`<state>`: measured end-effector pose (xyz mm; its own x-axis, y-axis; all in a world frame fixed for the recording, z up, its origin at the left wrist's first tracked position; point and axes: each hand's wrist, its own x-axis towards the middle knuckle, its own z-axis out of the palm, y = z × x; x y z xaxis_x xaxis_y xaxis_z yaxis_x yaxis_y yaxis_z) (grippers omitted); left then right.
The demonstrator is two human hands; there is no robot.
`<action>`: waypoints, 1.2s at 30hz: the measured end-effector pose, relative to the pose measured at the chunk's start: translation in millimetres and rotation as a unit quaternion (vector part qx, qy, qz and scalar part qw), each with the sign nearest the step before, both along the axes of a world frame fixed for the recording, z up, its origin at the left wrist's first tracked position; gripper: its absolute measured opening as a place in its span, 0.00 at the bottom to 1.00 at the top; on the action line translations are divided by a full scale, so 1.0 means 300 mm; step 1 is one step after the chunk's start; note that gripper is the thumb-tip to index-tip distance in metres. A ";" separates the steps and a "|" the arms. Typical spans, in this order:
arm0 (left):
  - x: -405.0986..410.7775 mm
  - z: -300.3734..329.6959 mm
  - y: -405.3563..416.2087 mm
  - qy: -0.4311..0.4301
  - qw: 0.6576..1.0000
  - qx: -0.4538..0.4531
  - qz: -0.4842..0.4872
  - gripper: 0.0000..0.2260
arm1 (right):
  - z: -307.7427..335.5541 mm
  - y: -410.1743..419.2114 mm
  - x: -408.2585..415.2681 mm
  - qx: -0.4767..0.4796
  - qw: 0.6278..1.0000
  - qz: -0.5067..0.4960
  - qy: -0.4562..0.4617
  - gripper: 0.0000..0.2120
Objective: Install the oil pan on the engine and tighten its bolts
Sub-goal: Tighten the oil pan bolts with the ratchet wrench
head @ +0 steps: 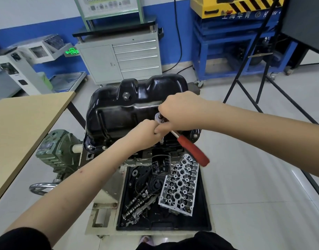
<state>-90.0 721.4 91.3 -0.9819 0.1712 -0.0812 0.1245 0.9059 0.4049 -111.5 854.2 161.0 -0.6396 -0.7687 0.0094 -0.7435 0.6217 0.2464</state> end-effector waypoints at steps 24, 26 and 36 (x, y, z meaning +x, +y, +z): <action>-0.038 0.022 -0.014 -0.044 0.999 -0.021 0.008 0.16 | 0.002 0.012 -0.035 0.035 0.992 0.091 0.077 0.13; -0.042 0.025 -0.009 -0.048 0.998 -0.033 0.011 0.11 | 0.004 -0.007 -0.020 0.023 0.997 0.029 0.069 0.16; -0.040 -0.004 -0.023 0.013 0.997 -0.071 0.007 0.18 | 0.020 -0.006 -0.028 0.030 0.996 0.070 0.055 0.15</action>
<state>-102.0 714.6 90.1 -0.9862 0.1459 -0.0776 0.1201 0.9553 0.2700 -119.9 852.3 167.0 -0.5245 -0.8510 0.0256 -0.7878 0.4965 0.3645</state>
